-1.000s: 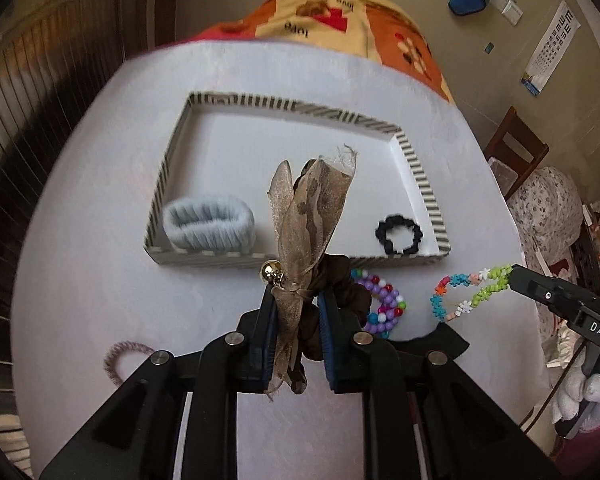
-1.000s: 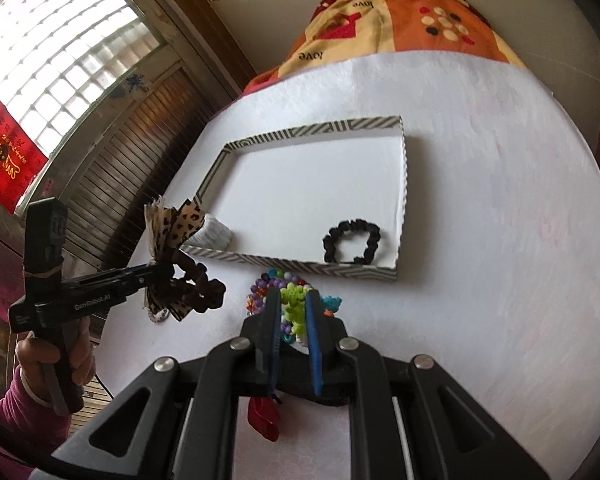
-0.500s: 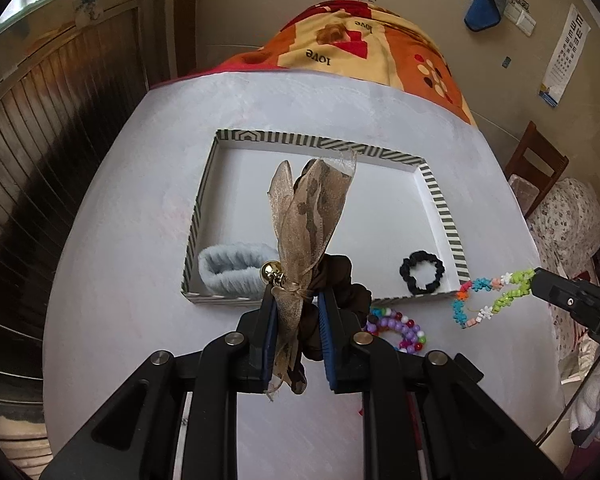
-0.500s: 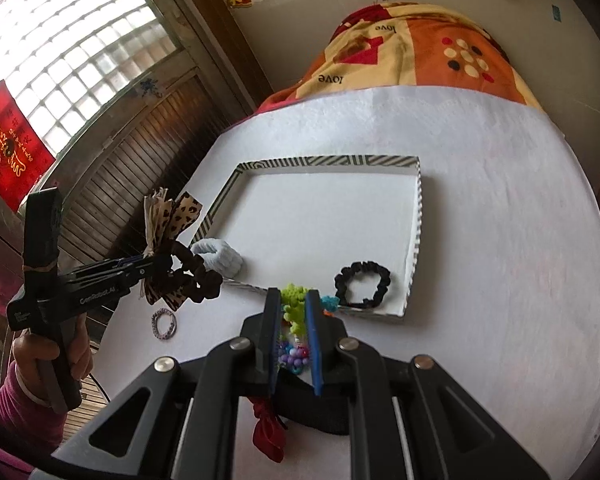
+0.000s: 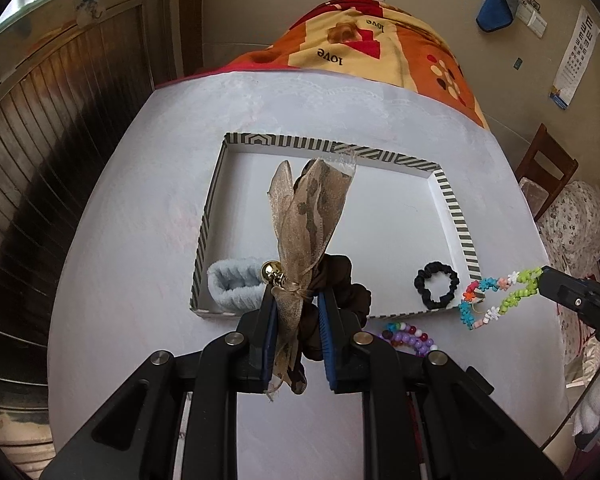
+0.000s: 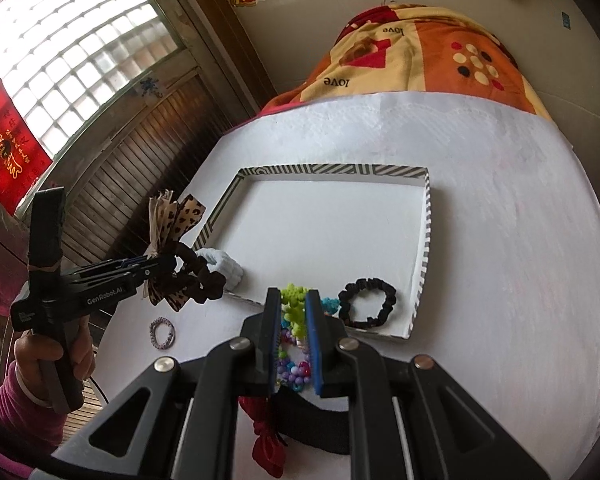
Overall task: Organize jewelry
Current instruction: 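Lower both held items into the striped tray and open both grippers, then withdraw both open grippers from the tray toward the remaining bracelets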
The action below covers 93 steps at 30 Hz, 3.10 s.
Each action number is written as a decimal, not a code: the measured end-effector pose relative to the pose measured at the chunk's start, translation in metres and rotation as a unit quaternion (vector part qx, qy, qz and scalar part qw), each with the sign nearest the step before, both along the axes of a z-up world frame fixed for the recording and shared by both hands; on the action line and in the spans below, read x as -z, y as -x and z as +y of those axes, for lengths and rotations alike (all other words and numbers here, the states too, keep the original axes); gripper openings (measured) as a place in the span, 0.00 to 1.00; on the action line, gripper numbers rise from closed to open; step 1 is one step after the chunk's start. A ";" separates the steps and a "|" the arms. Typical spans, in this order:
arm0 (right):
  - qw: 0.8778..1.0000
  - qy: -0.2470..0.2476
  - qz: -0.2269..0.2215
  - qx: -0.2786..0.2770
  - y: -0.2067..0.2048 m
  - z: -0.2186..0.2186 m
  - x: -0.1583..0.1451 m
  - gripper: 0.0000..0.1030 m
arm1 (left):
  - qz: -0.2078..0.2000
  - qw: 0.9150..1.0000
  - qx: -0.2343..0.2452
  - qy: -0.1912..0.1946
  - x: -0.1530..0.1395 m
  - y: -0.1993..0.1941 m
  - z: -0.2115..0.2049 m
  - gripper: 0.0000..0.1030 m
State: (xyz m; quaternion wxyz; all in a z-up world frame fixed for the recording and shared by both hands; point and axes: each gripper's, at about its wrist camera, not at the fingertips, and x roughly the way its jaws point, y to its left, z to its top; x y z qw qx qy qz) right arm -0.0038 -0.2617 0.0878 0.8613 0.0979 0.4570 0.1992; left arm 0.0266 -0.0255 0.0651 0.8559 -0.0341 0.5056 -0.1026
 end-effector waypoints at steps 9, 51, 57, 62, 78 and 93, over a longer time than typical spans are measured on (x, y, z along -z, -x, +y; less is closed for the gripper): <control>1.000 0.013 0.005 -0.013 -0.031 0.012 0.006 0.12 | 0.007 1.000 -0.012 0.012 0.001 -0.031 0.007 0.11; 0.994 0.054 0.075 0.055 -0.086 -0.009 0.092 0.43 | 0.045 0.997 -0.064 -0.012 0.062 -0.079 0.007 0.35; 0.995 0.049 0.061 0.058 -0.055 -0.005 0.071 0.47 | 0.019 0.998 -0.055 -0.026 0.040 -0.049 0.003 0.35; 0.995 0.064 0.038 0.066 -0.027 -0.002 0.053 0.48 | 0.007 0.999 -0.044 -0.032 0.027 -0.022 0.001 0.35; 0.994 0.088 0.013 0.056 0.042 0.017 0.035 0.49 | 0.004 0.999 -0.010 -0.048 0.016 0.046 -0.016 0.35; 0.992 0.091 0.034 0.086 0.078 -0.007 0.047 0.50 | 0.017 0.999 0.006 -0.028 0.020 0.069 -0.015 0.35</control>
